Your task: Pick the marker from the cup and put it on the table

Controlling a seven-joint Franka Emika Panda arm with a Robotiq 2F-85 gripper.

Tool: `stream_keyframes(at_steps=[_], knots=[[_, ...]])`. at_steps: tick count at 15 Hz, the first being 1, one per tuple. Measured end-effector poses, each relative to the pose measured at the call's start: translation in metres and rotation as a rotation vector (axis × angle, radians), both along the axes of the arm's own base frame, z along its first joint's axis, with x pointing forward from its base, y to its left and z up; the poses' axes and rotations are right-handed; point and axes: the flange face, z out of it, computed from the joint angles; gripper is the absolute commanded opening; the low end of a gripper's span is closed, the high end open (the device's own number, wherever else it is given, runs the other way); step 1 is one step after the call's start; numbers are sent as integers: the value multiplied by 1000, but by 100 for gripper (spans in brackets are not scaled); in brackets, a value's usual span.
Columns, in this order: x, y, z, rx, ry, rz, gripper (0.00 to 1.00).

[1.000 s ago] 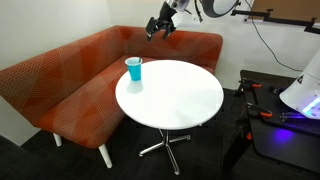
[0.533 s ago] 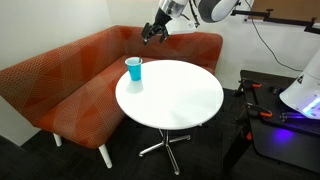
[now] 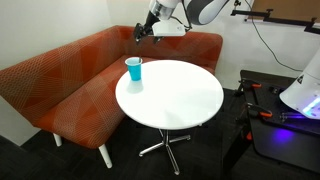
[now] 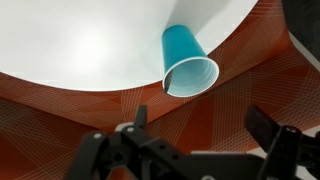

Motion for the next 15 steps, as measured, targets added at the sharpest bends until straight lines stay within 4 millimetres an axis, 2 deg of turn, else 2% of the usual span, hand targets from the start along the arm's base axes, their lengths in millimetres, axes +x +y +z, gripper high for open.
stream_keyframes(at_steps=[6, 10, 15], knots=[[32, -7, -19, -31, 27, -88, 100], [39, -12, -30, -26, 92, -59, 100], [43, -31, -27, -36, 138, 28, 100]])
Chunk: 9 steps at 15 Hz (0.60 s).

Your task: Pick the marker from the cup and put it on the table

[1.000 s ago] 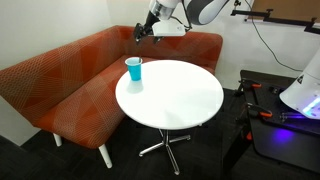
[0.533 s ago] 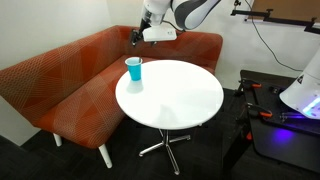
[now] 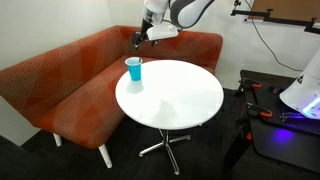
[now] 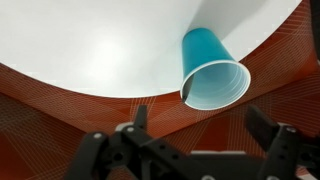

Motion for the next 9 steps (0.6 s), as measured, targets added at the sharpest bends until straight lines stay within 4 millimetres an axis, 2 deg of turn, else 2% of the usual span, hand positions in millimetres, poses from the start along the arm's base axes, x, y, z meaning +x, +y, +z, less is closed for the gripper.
stream_keyframes(at_steps=[6, 9], knots=[[3, -27, 6, 17, 49, 152, 100], [4, -31, 6, 86, 68, 254, 100]])
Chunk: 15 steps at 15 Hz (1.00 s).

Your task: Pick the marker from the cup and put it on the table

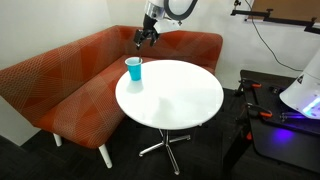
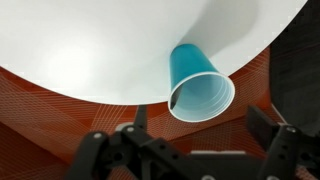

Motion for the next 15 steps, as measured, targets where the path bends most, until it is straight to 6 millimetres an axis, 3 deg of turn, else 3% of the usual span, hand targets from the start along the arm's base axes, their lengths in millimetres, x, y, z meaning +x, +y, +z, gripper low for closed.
stream_keyframes(at_steps=[15], knots=[[8, -28, 2, 101, 123, 164, 100]])
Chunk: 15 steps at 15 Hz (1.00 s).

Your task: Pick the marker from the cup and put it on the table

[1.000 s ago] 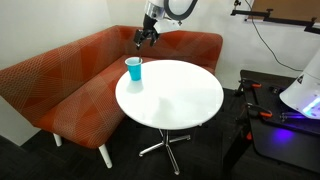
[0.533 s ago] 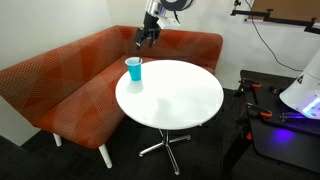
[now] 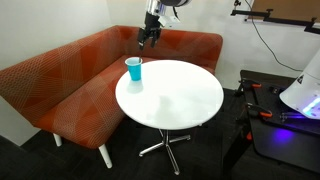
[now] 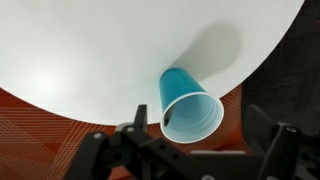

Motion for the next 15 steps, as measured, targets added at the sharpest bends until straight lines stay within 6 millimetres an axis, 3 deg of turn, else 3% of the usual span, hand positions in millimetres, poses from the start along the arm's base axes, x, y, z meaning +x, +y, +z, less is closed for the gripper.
stream_keyframes(at_steps=[15], knots=[[43, -16, -37, 67, 10, 64, 100]])
